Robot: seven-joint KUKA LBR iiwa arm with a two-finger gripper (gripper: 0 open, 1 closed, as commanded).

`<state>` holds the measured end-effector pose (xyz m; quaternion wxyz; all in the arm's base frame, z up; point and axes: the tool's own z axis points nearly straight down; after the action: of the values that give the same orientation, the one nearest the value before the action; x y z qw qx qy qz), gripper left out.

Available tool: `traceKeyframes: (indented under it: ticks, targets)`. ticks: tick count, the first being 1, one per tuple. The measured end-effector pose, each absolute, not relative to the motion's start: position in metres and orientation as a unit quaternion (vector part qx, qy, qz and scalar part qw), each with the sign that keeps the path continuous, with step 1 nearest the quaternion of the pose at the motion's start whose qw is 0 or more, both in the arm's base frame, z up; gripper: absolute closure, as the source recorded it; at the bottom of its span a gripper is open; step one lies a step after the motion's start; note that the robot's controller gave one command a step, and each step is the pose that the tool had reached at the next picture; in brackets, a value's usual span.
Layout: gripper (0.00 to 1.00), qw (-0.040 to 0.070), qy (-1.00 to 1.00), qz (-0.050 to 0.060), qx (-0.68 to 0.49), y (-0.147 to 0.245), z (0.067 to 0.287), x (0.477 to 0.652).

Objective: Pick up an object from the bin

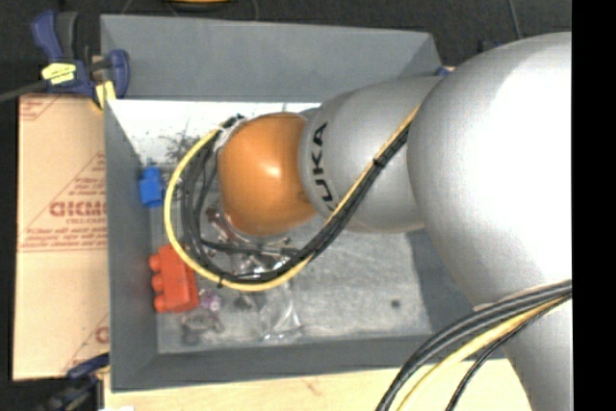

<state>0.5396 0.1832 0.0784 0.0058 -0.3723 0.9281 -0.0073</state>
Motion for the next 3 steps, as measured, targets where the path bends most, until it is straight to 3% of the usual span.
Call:
traceKeyframes:
  ticks: [1, 2, 3]
  targets:
    - [0.0, 0.005, 0.93, -0.008, -0.367, 0.184, 0.078, 0.539]
    - [0.0, 0.003, 0.898, 0.0, -0.44, 0.222, 0.071, 0.527]
    - [1.0, 0.002, 0.899, 0.001, -0.438, 0.222, 0.071, 0.527]
